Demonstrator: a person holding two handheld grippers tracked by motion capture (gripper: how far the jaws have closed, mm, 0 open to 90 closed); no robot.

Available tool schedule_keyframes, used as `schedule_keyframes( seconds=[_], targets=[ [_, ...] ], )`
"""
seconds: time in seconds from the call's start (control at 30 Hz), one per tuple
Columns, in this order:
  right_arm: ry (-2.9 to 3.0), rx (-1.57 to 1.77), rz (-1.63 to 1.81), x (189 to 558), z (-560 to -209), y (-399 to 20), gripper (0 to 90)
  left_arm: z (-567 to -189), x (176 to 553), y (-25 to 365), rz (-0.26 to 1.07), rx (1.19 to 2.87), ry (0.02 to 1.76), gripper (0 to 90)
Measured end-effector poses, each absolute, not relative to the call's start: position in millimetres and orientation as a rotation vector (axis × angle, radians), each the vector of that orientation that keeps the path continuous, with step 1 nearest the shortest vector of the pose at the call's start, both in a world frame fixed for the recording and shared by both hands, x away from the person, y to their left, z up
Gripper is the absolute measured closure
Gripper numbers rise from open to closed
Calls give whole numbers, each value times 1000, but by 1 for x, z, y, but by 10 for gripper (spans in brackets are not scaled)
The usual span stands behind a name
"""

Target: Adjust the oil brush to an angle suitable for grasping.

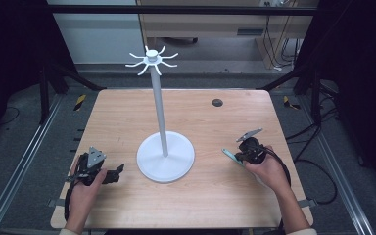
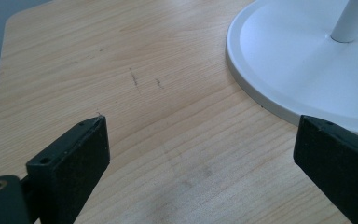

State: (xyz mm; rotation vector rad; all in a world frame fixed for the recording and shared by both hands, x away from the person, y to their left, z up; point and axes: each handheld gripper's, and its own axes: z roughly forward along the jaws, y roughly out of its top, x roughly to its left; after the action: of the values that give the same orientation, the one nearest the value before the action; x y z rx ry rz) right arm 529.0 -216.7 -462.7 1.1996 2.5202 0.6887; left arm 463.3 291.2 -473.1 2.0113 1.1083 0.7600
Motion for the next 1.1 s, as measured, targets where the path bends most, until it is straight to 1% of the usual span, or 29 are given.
schedule_keyframes(
  seconds=[0.3, 0.6, 0.83, 1.1],
  targets=[
    [2577, 1201, 574, 522, -456, -226, 750, -473, 463, 291, 761, 2010, 1110, 32],
    [2643, 1202, 493, 522, -458, -229, 684, -473, 464, 292, 759, 2012, 1111, 32],
    [2668, 1157, 441, 527, -453, -228, 683, -473, 464, 291, 755, 2016, 1111, 32],
    [2721, 1165, 382, 532, -455, -227, 674, -475, 464, 290, 746, 2023, 1109, 32]
  ],
)
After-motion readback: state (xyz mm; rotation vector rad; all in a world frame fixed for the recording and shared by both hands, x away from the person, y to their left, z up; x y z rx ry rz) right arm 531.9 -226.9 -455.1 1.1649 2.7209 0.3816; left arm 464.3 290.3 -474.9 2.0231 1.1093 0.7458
